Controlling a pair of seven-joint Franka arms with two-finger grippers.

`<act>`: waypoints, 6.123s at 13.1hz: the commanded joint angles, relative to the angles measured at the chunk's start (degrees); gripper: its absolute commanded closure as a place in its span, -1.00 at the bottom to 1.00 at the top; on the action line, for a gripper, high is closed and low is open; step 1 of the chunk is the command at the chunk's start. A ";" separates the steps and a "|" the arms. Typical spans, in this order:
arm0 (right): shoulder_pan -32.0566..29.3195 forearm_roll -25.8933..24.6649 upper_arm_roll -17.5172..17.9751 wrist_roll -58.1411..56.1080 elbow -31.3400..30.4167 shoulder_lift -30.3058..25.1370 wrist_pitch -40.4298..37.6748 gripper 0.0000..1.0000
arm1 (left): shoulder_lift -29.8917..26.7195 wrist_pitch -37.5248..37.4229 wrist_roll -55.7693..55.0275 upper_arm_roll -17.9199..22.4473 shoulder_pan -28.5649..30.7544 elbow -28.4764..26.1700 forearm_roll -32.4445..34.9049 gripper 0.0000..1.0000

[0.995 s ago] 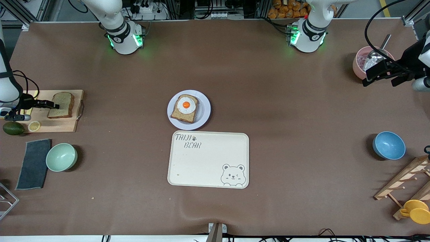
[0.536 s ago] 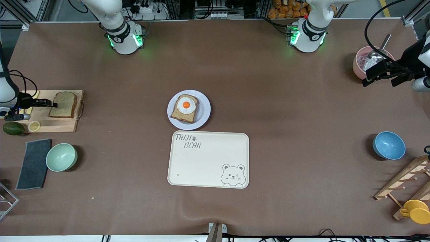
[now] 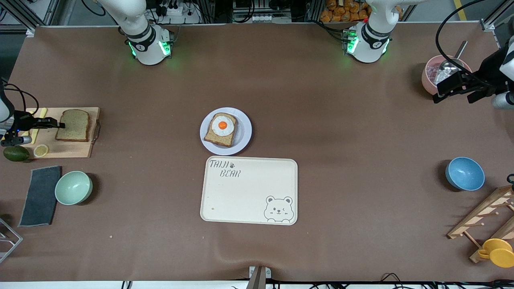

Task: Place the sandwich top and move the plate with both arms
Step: 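Lift the bread slice and carry it over the egg plate, then lower the bread onto the egg slice and open the right gripper, then withdraw the right gripper while the left gripper reaches toward the plate, then grip the white plate rim with the left gripper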

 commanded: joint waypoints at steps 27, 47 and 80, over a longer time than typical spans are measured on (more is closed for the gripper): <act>58.61 33.54 2.75 51.64 -10.10 -9.99 11.30 1.00 | -0.53 -0.48 0.83 -0.08 0.35 -0.21 -1.16 -1.00; 54.23 34.60 1.79 49.26 -15.22 -14.30 8.50 -1.00 | -0.45 -0.48 0.91 -0.08 0.44 -0.30 -1.24 -1.00; 31.72 -7.06 2.31 41.53 14.84 -31.01 -21.82 -1.00 | 31.00 55.13 14.41 -18.53 -13.70 -21.83 -50.07 -1.00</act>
